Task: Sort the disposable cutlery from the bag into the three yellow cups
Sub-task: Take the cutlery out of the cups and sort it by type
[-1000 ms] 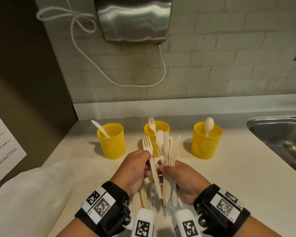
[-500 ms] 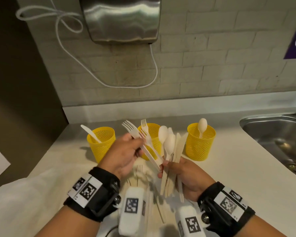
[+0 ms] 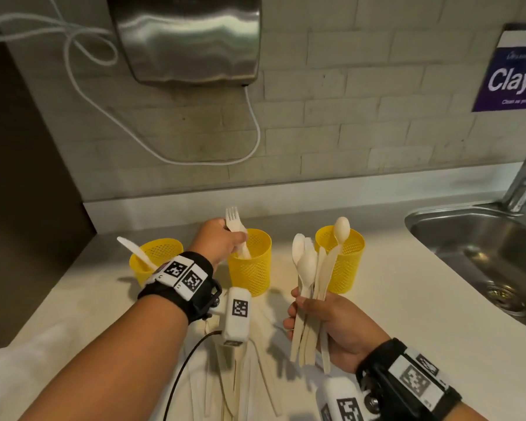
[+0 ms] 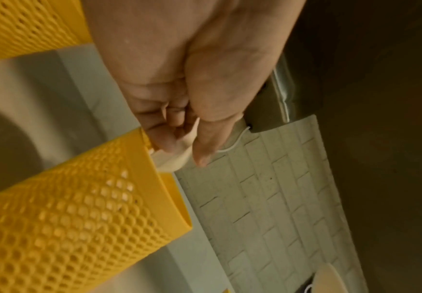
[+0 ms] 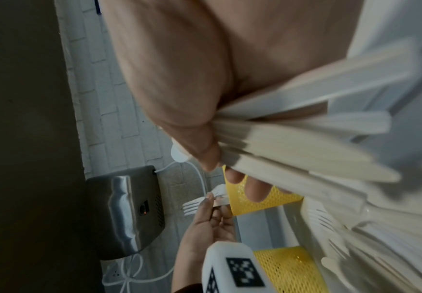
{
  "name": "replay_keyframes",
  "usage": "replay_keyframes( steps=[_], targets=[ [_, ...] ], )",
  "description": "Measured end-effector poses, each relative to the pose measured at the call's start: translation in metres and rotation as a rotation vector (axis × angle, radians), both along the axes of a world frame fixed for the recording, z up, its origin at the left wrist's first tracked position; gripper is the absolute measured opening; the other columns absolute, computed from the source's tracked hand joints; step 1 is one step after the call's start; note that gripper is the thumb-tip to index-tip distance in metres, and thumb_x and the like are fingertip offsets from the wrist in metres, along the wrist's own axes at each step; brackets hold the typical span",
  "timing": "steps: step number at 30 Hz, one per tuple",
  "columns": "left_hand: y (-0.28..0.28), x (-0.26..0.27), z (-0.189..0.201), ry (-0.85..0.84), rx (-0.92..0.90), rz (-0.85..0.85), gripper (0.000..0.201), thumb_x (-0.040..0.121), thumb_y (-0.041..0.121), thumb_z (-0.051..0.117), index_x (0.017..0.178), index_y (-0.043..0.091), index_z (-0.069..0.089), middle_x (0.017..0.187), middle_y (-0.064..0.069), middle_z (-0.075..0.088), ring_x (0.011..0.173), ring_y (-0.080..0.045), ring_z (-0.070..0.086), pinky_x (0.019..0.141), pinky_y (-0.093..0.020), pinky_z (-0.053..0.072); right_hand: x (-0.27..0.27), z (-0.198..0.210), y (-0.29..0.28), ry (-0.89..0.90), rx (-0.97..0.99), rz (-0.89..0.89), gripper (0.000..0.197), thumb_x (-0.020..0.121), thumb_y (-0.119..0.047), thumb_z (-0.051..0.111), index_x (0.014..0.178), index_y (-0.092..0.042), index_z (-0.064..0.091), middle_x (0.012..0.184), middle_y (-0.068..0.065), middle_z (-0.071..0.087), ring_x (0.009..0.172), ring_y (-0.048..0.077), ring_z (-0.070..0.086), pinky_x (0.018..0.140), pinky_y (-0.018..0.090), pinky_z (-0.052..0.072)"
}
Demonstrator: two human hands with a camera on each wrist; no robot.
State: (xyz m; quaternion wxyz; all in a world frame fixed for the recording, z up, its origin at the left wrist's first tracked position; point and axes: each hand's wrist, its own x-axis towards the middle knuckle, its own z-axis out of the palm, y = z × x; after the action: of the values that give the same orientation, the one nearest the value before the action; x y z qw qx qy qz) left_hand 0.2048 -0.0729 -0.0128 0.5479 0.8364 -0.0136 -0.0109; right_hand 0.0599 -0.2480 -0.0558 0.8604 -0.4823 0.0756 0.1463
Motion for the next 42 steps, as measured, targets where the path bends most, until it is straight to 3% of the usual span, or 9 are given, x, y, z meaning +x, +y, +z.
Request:
replay_keyframes(
  steps=[3, 6, 10, 16, 22, 28, 33, 37, 42],
  targets=[
    [0.005, -0.015, 0.009, -0.096, 0.117, 0.086, 0.07, 0.078, 0.023, 0.071, 0.138, 0.007, 0.038, 0.137, -0.011, 0.05, 0.119, -0.024, 0.053, 0.098, -0.038, 0.044, -0.002, 0.003, -0.001, -0.017, 0.009, 0.011, 0.01, 0.091, 0.002, 0.048, 0.094, -0.005, 0.053, 0.067, 0.012, 0.057, 0.058, 0.024, 0.059, 0.058, 0.034, 0.055],
    [-0.005, -0.049, 0.014, -0.108, 0.012, -0.052, 0.08, 0.075, 0.033, 0.074, 0.142, 0.024, 0.031, 0.135, -0.002, 0.05, 0.113, -0.018, 0.054, 0.089, -0.033, 0.046, -0.002, 0.004, 0.003, -0.046, -0.054, 0.039, 0.011, 0.09, 0.004, 0.049, 0.094, -0.005, 0.053, 0.068, 0.011, 0.058, 0.059, 0.023, 0.059, 0.058, 0.034, 0.054],
    [-0.033, -0.083, -0.003, -0.013, 0.1, -0.456, 0.107, 0.06, 0.038, 0.083, 0.143, 0.042, 0.015, 0.136, 0.013, 0.04, 0.122, -0.011, 0.048, 0.101, -0.033, 0.044, -0.001, 0.003, 0.015, -0.091, -0.257, 0.09, 0.019, 0.087, 0.004, 0.055, 0.102, -0.007, 0.057, 0.074, 0.01, 0.064, 0.06, 0.022, 0.063, 0.055, 0.032, 0.054],
    [-0.028, -0.079, -0.009, 0.12, -0.204, -0.405, 0.077, 0.076, 0.0, 0.069, 0.136, 0.032, 0.033, 0.109, -0.014, 0.06, 0.072, -0.016, 0.063, 0.057, -0.025, 0.052, -0.002, 0.001, 0.008, -0.016, -0.152, 0.069, 0.017, 0.094, -0.009, 0.049, 0.109, -0.008, 0.056, 0.079, 0.011, 0.069, 0.063, 0.023, 0.065, 0.056, 0.034, 0.054],
    [-0.026, -0.069, -0.004, 0.14, -0.369, -0.32, 0.042, 0.085, 0.0, 0.061, 0.12, 0.019, 0.047, 0.094, -0.013, 0.062, 0.074, -0.017, 0.063, 0.056, -0.019, 0.051, -0.002, -0.001, -0.005, 0.082, 0.001, -0.044, 0.01, 0.094, -0.007, 0.047, 0.097, -0.009, 0.056, 0.091, 0.018, 0.066, 0.07, 0.027, 0.067, 0.055, 0.035, 0.057],
    [-0.051, -0.04, 0.034, -0.246, -0.496, -0.151, 0.031, 0.087, 0.0, 0.056, 0.096, 0.029, 0.048, 0.096, -0.011, 0.056, 0.085, -0.022, 0.066, 0.059, -0.021, 0.055, -0.006, -0.015, -0.028, 0.147, 0.022, -0.344, 0.013, 0.096, -0.011, 0.045, 0.099, -0.008, 0.057, 0.083, 0.014, 0.061, 0.07, 0.025, 0.057, 0.062, 0.035, 0.046],
    [-0.106, -0.014, 0.046, -0.371, -0.273, -0.176, 0.034, 0.081, 0.014, 0.066, 0.106, 0.029, 0.049, 0.096, 0.002, 0.056, 0.091, -0.02, 0.06, 0.079, -0.041, 0.057, -0.017, -0.012, -0.043, 0.137, 0.009, -0.297, 0.017, 0.096, -0.018, 0.047, 0.106, -0.015, 0.06, 0.061, 0.004, 0.049, 0.05, 0.015, 0.039, 0.049, 0.027, 0.033],
    [-0.144, -0.008, 0.02, -0.272, 0.022, -0.255, 0.034, 0.081, 0.016, 0.065, 0.112, 0.021, 0.053, 0.103, -0.005, 0.061, 0.098, -0.029, 0.062, 0.082, -0.039, 0.055, -0.024, -0.009, -0.055, 0.141, -0.034, -0.246, 0.022, 0.096, -0.014, 0.045, 0.112, -0.014, 0.059, 0.059, 0.003, 0.044, 0.047, 0.014, 0.034, 0.043, 0.023, 0.031],
    [-0.138, -0.012, 0.012, -0.231, 0.252, -0.34, 0.061, 0.083, 0.026, 0.066, 0.138, 0.018, 0.039, 0.14, -0.006, 0.048, 0.125, -0.022, 0.048, 0.099, -0.03, 0.038, -0.027, -0.01, -0.066, 0.104, -0.031, -0.226, 0.03, 0.093, -0.005, 0.04, 0.118, -0.008, 0.057, 0.063, 0.008, 0.048, 0.046, 0.016, 0.038, 0.043, 0.025, 0.032]
  ],
)
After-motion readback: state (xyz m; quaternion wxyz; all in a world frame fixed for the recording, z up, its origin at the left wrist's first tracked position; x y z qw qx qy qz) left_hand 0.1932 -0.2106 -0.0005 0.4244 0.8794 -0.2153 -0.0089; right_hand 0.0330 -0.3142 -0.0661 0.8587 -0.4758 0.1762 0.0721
